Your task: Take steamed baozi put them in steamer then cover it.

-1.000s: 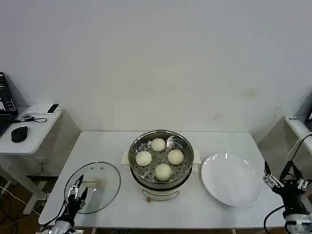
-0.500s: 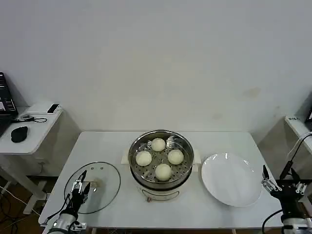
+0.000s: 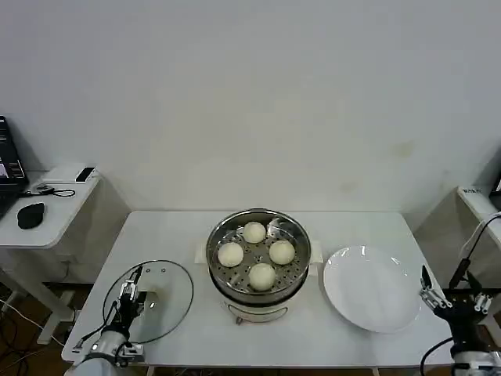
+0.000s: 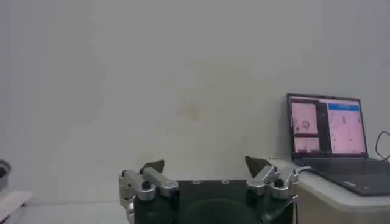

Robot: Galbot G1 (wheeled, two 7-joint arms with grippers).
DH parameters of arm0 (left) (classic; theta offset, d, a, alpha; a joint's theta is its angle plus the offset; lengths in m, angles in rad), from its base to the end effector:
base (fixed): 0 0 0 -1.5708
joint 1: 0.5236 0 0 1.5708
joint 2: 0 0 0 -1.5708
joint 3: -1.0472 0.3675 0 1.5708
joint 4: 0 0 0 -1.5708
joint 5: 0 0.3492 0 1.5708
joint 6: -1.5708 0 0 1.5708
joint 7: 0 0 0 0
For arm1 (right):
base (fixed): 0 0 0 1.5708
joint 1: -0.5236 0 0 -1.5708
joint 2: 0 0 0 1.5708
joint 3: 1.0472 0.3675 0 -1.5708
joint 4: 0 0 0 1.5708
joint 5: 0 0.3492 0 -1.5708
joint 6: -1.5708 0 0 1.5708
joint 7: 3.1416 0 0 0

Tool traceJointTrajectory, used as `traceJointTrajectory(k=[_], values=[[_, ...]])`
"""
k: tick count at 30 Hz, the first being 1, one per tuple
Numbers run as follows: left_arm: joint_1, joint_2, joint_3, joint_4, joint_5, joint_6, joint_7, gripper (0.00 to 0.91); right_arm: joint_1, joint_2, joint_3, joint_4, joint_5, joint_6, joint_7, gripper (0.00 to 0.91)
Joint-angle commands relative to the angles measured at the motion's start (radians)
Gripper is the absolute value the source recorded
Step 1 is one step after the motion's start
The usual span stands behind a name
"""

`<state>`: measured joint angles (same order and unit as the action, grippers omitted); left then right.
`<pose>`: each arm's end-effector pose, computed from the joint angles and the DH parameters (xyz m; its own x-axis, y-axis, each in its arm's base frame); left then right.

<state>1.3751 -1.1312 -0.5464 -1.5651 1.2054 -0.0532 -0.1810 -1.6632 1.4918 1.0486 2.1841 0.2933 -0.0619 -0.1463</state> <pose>0.2239 0.1644 -0.4258 -0.9884 0.0428 0.1460 0.1429 -0.0675 0.9874 0.1123 -0.1558 -0.2690 -0.9734 0.2288 -0.0151 0.2292 0.9713 -0.0633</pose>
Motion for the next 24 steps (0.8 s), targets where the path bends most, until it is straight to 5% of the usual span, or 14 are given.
traceJointTrajectory(k=[1,24], values=[[-0.037,0.003,0.006,0.041,0.0,-0.004,-0.005,0.0,0.0,0.003,-0.004,-0.001,-0.002,0.001,-0.001,0.907],[0.028,-0.017,-0.033,-0.07,-0.011,-0.029,-0.075,0.0,-0.007,-0.01,-0.047,0.033,0.009,-0.012,0.004,0.907]])
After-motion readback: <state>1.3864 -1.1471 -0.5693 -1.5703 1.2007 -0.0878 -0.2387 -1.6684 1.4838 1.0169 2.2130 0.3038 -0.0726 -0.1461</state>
